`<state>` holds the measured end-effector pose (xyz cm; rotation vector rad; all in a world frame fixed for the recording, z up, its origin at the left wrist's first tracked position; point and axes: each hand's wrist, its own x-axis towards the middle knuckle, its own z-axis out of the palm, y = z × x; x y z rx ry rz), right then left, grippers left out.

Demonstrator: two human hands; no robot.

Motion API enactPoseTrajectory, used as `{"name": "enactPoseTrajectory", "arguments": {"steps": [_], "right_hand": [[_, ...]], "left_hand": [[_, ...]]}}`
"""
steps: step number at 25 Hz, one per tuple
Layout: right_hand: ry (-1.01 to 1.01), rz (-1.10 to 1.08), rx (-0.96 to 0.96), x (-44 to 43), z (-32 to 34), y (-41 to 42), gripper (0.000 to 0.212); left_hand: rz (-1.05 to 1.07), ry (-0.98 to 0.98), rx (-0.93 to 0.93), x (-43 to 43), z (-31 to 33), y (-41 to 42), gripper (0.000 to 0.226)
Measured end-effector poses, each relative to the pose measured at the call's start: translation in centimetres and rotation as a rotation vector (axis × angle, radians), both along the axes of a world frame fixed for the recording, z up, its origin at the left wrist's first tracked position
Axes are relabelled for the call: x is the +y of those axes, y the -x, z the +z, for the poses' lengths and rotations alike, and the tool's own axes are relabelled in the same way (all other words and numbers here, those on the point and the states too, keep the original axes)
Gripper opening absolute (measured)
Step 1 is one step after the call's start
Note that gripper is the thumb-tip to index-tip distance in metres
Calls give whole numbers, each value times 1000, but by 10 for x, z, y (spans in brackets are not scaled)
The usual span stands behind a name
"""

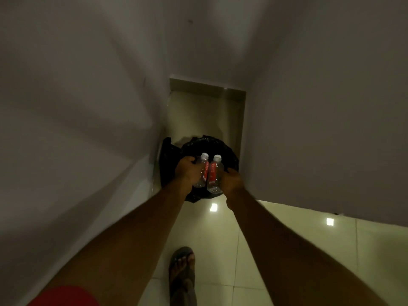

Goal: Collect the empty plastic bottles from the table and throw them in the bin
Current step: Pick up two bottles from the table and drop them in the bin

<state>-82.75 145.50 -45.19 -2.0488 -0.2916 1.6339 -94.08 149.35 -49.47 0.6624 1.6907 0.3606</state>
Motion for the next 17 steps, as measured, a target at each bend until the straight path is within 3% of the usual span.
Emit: {"name": "enactPoseTrajectory", "arguments": {"steps": [3,7,13,17], "right_hand": [[-67,-85,36,-20,8,1,38],[-85,-159,61,-44,42,12,27],[-149,-154,45,-119,142,-4,16],[-274,-179,23,-212,242,-49,12]], "left_hand": [[-10,0,53,-16,4,-1,34],[1,-34,57,-44,39,2,30],[12,-166,24,-118,155,-9,28],[-81,-293,-29,-212,272,-36,28]]}}
